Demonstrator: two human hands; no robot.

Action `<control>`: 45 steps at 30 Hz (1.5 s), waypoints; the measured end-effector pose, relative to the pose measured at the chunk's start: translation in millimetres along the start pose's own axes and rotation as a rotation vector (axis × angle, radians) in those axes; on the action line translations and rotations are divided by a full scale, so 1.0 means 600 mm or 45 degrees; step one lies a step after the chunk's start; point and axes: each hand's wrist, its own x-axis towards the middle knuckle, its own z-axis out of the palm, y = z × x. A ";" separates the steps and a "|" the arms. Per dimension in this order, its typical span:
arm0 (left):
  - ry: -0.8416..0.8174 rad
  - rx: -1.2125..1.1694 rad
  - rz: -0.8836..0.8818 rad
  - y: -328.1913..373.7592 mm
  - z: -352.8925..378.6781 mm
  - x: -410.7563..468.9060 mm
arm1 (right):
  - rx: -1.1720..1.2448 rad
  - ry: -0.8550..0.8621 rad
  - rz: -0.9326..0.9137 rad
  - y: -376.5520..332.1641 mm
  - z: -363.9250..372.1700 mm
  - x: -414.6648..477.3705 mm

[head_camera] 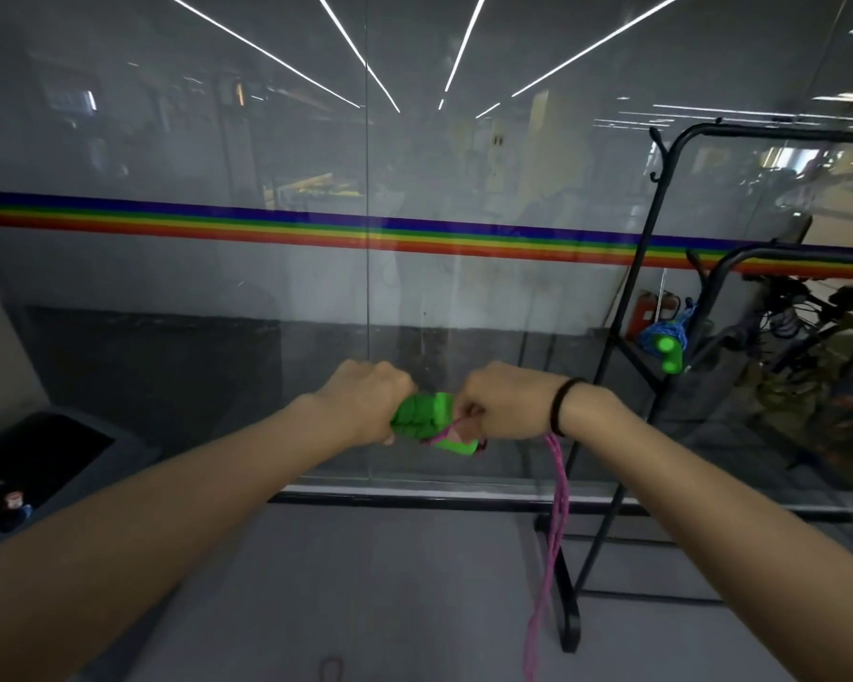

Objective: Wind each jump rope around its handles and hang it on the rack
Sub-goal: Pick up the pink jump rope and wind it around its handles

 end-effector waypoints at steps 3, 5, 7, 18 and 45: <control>-0.199 0.009 0.247 0.002 -0.018 -0.008 | 0.135 -0.048 -0.148 0.012 -0.031 -0.005; -0.235 -0.134 0.419 0.002 -0.028 -0.016 | 0.372 -0.031 -0.229 0.028 -0.040 -0.001; -0.162 -0.545 0.499 -0.002 -0.032 -0.021 | 0.764 -0.027 -0.347 0.045 -0.036 -0.004; 0.429 -1.203 -0.134 -0.010 -0.028 -0.008 | 1.313 0.303 -0.064 0.047 0.057 -0.001; 0.190 -1.412 0.295 0.002 -0.051 -0.023 | 1.719 0.434 -0.146 0.064 0.006 0.017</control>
